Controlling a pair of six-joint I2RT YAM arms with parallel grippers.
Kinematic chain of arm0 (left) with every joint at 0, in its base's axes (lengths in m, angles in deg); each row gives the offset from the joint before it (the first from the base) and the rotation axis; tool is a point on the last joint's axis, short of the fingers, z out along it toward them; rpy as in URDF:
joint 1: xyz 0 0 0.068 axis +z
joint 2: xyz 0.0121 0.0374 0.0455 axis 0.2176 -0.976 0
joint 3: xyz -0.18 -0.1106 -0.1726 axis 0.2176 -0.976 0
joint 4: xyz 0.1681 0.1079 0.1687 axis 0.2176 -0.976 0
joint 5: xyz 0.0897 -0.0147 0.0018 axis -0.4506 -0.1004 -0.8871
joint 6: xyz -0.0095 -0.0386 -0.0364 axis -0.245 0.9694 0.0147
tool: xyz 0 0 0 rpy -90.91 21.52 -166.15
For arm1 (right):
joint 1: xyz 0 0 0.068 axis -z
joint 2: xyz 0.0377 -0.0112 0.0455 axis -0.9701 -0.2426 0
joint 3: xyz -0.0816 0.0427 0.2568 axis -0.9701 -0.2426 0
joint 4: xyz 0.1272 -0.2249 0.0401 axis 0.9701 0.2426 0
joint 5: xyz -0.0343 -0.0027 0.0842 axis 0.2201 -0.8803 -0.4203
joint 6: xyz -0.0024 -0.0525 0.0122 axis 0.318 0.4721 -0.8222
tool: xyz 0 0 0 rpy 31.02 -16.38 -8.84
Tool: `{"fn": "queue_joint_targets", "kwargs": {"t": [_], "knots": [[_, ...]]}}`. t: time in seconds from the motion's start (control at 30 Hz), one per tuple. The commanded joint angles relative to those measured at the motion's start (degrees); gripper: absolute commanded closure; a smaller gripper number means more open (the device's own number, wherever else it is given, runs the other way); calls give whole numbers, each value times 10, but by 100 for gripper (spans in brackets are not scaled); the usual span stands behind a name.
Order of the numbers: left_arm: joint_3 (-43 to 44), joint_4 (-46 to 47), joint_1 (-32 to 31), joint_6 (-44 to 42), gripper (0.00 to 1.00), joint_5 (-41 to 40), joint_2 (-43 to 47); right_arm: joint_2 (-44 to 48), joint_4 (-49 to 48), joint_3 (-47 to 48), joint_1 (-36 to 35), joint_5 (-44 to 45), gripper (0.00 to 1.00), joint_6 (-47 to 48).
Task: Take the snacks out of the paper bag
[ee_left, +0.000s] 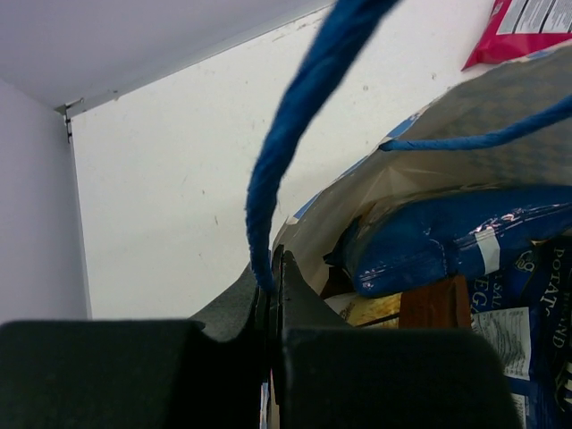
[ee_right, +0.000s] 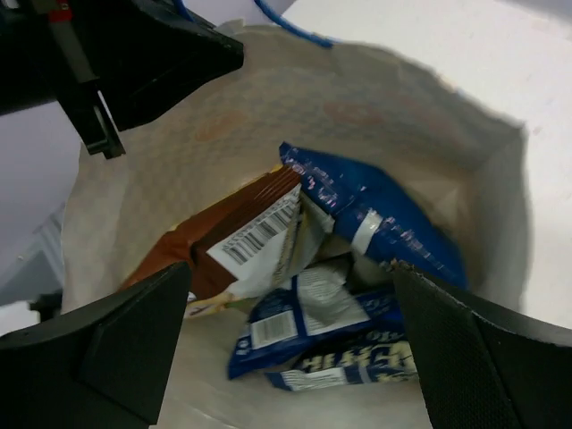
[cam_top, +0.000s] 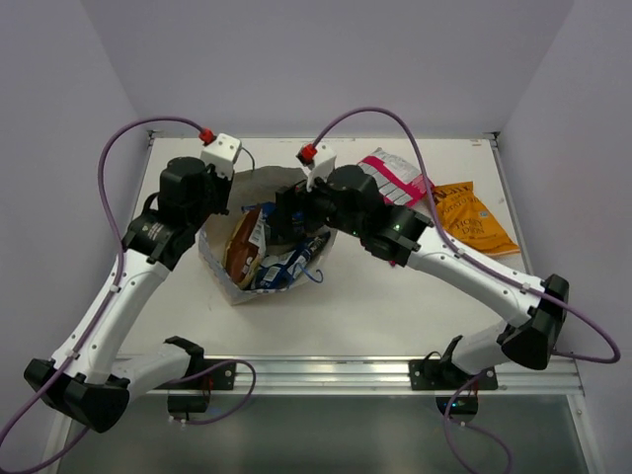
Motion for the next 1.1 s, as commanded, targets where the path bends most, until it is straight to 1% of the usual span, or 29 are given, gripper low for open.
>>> {"fn": "queue_joint_targets", "kwargs": {"t": [0.0, 0.07, 0.1, 0.17, 0.3, 0.37, 0.47, 0.53, 0.57, 0.6, 0.63, 0.7, 0.73, 0.8, 0.83, 0.87, 0.93, 1.07], "knots": [[-9, 15, 3, 22, 100, -12, 23, -21, 14, 51, -25, 101, 1, -194], [-13, 15, 2, 25, 100, -13, 28, -61, 32, 81, -43, 119, 1, -228], [-14, 15, 3, 25, 100, -13, 30, -76, 44, 94, -46, 134, 1, -263], [-19, 15, 3, 26, 100, -15, 33, -119, 72, 134, -55, 131, 1, -283], [-21, 15, 3, 29, 100, -14, 34, -167, 77, 170, -68, 134, 1, -305], [-20, 16, 2, 29, 100, -13, 33, -186, 99, 191, -69, 137, 1, -312], [-17, 17, 3, 30, 100, -16, 35, -205, 101, 177, -70, 134, 1, -322], [-17, 18, 3, 30, 100, -16, 37, -210, 89, 163, -70, 122, 6, -326], [-18, 20, 2, 31, 100, -16, 38, -212, 85, 152, -70, 115, 9, -325], [-19, 21, 3, 31, 100, -16, 37, -214, 82, 148, -71, 109, 19, -324], [-20, 22, 3, 31, 100, -16, 38, -217, 77, 145, -70, 102, 25, -322], [-21, 21, 3, 30, 100, -19, 37, -217, 77, 143, -70, 86, 42, -317], [-23, 22, 4, 30, 100, -24, 37, -209, 76, 139, -70, 83, 57, -315], [-23, 21, 3, 29, 100, -36, 40, -194, 74, 134, -70, 70, 76, -305], [-23, 22, 3, 30, 100, -51, 41, -184, 65, 124, -70, 67, 93, -302], [-23, 23, 3, 32, 100, -59, 44, -160, 61, 119, -70, 63, 100, -301], [-23, 29, 3, 32, 100, -81, 48, -137, 42, 112, -70, 52, 100, -281], [-19, 34, 3, 32, 100, -109, 54, -85, 27, 128, -70, 27, 100, -243]]}}
